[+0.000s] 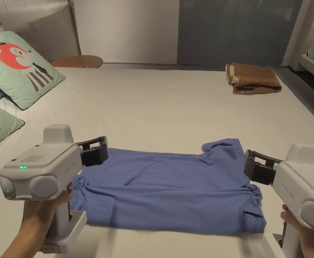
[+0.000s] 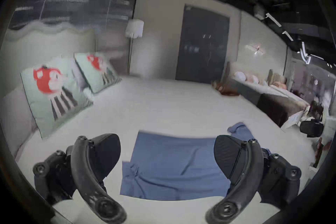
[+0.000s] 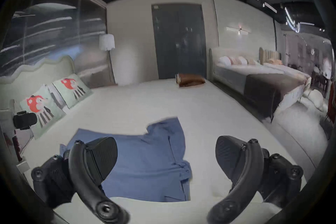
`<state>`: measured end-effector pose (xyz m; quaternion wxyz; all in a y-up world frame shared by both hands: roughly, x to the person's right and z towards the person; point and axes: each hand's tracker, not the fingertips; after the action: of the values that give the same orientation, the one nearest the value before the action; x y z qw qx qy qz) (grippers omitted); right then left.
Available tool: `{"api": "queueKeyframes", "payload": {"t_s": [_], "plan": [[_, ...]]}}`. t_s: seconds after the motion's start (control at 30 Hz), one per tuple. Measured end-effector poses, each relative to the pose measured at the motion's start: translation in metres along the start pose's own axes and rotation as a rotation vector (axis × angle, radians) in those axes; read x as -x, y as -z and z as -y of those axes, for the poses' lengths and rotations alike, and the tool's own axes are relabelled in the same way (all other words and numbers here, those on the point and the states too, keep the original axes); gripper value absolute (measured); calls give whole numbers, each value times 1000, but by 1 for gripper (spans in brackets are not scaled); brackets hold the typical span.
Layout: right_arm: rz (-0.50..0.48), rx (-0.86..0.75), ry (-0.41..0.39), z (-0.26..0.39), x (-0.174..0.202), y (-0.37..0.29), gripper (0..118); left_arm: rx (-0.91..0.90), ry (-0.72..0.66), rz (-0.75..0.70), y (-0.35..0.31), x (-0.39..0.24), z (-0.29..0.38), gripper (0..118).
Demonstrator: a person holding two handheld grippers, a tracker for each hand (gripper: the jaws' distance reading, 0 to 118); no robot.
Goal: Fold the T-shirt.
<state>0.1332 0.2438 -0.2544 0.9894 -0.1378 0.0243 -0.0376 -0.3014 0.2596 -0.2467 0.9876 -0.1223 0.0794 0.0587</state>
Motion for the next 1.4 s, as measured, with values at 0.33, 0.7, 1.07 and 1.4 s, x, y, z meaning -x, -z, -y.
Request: {"api": "queueKeyframes", "payload": {"t_s": [0.33, 0.7, 1.07, 1.4], "plan": [[23, -199, -164, 0, 40, -73, 46, -191, 114, -58, -74, -19, 17, 50], [20, -207, -176, 2, 41, -84, 0, -23, 80, 2, -76, 9, 30, 0], [40, -156, -168, 17, 31, -64, 0, 518, -138, -104, 88, 156, 106, 4], [59, -58, -149, 33, 23, -35, 0, 652, -116, -209, 60, 104, 137, 104]]}}
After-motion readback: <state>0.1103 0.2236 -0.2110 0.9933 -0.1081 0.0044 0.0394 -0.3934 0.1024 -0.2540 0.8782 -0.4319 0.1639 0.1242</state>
